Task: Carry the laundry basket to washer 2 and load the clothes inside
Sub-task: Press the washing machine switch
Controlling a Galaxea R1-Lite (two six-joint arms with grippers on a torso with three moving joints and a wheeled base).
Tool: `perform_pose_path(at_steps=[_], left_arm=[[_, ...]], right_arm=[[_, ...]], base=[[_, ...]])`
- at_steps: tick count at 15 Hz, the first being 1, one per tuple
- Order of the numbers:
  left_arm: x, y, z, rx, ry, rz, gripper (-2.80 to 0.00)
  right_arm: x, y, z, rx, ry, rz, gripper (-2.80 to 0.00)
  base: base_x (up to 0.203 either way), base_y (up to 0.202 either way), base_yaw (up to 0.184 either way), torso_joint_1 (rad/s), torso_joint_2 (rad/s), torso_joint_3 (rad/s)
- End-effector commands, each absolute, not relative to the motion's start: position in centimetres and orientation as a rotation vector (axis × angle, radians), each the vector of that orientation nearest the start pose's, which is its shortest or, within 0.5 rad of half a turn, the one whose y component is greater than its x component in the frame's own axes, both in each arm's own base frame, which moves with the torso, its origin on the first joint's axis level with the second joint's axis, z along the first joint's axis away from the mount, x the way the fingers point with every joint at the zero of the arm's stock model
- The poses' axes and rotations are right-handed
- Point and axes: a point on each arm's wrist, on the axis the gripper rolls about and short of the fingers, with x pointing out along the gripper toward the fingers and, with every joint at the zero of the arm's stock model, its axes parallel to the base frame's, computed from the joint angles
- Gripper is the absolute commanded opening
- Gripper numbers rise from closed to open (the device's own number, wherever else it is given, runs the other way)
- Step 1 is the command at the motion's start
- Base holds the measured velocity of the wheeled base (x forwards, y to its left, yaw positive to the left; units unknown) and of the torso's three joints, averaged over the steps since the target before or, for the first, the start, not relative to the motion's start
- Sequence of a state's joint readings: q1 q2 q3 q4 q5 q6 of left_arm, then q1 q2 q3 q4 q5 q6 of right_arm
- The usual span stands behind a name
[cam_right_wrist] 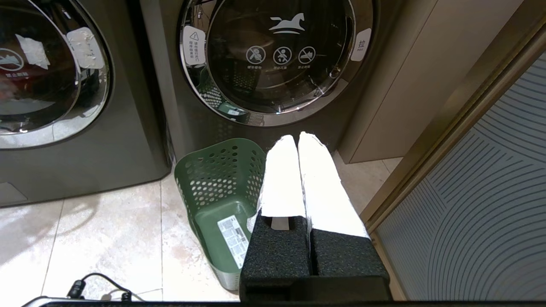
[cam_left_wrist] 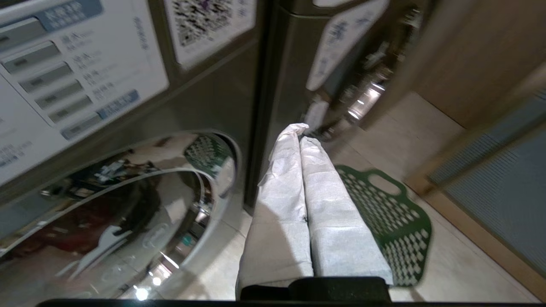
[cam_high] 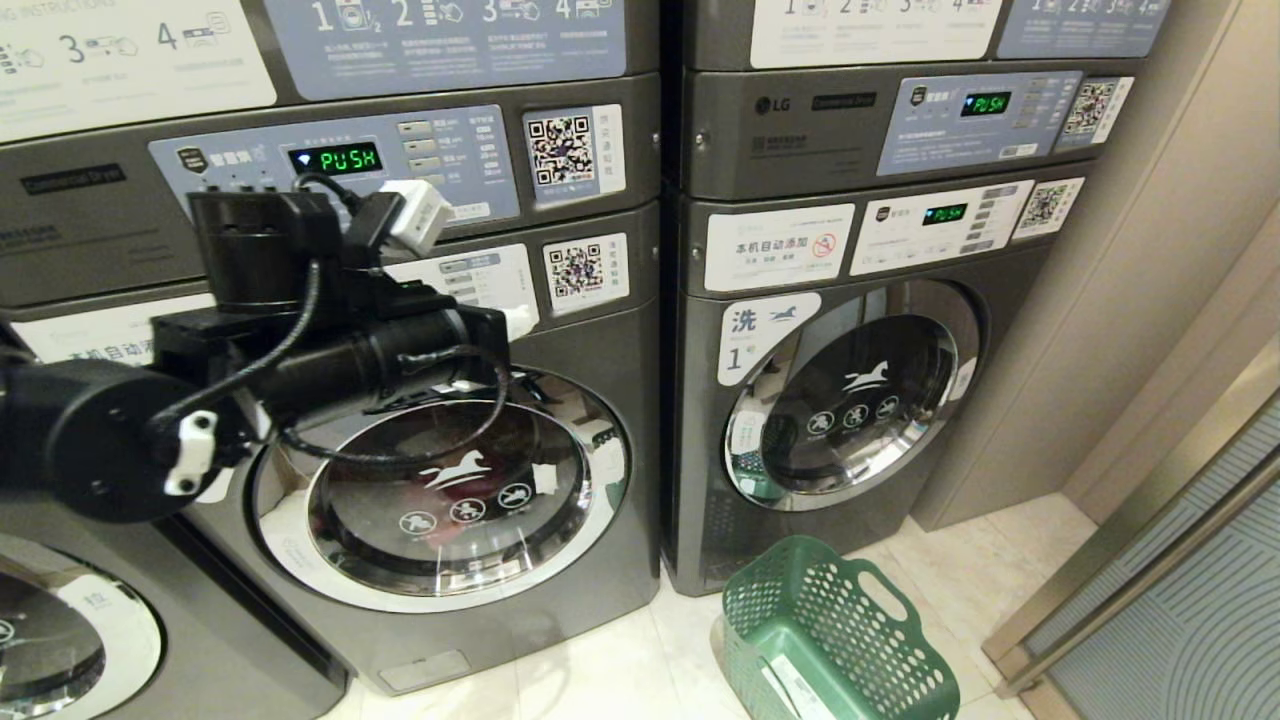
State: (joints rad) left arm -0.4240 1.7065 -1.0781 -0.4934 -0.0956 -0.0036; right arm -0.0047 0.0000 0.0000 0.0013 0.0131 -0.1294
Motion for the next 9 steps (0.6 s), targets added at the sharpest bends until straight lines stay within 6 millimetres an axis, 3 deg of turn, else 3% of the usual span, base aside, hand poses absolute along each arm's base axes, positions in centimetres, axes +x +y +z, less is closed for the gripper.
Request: perform_pose_path(at_steps=[1,5,9], left_arm=[[33.0,-15.4,21.8,0.03,0.163,-0.448,-2.8],[34.2,-14.7,20.9,0.041,0.182,-0.341,-2.8],[36.0,-13.2,21.8,0.026,0.141,-0.289,-2.8]], right_arm=[[-2.3,0.0,7.5,-0.13,0.002,0.009,-2.8],[-2.3,0.0,7.5,-0.129,0.003,0.008,-2.8],[-2.3,0.0,7.5,-0.129,0.003,0.008,-2.8]], base=[[0.0,0.0,0.0,0.0,0.0,0.0],[0.0,0.0,0.0,0.0,0.0,0.0],[0.0,0.0,0.0,0.0,0.0,0.0]])
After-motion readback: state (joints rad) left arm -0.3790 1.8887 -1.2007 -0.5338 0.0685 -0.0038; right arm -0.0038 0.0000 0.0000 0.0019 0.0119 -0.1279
